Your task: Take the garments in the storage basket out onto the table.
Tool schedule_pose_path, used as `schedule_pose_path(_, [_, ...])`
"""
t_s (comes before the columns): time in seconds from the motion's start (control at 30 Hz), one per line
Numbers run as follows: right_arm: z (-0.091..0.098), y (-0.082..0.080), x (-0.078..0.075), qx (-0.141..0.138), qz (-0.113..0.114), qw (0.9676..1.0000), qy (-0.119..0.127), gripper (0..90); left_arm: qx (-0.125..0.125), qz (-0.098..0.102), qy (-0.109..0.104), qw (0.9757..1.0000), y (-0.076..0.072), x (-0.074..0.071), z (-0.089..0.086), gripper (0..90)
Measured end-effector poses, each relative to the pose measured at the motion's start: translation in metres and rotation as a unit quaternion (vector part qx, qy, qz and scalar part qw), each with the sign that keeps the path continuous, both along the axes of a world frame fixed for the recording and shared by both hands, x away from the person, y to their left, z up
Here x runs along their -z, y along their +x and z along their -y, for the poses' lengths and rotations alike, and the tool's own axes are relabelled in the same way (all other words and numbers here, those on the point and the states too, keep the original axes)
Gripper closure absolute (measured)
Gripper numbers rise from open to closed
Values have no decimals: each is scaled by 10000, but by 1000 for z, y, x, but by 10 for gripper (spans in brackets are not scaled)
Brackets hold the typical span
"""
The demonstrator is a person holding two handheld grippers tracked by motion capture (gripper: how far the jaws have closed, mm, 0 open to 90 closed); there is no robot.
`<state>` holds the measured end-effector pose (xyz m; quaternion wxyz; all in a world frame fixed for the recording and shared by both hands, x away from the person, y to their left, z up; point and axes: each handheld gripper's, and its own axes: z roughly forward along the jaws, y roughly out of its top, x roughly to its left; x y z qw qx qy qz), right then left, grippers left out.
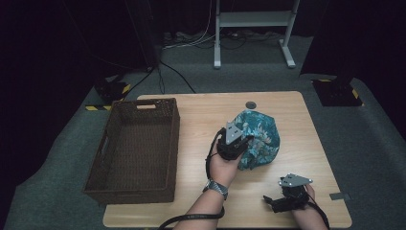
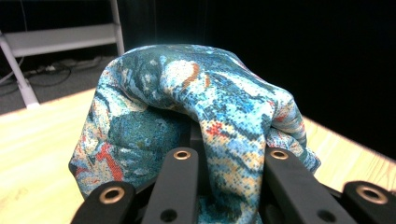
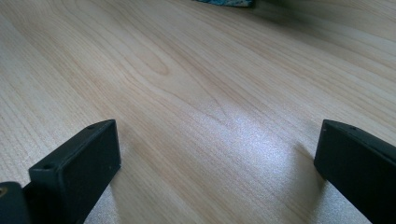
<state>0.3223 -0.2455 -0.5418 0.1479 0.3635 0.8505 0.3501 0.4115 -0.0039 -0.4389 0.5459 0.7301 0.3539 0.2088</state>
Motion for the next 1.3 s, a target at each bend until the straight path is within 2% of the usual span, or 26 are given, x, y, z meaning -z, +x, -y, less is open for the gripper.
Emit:
schedule_pose_path(0.1, [0,0,0,-1,-2,10000,6,5,3,-133,109,9999,1,11,1,809])
schedule_pose_path(0.3, [0,0,0,-3,-1,10000,21,5,-27,-311,189,9993,4,27,0,806])
schedule_pose_path(0.67, [0,0,0,-4,-1,10000,22,5,1,-486,351,9982,6,41,1,787])
schedule_pose_path(0.83, [0,0,0,-3,-6,10000,26,5,-65,-571,463,9973,7,48,0,753])
schedule_pose_path(1.1, [0,0,0,-3,-6,10000,26,5,-185,-765,662,9947,11,61,-4,706])
schedule_pose_path(1.3, [0,0,0,-3,-5,10000,18,5,-275,-923,942,9909,14,70,-4,668])
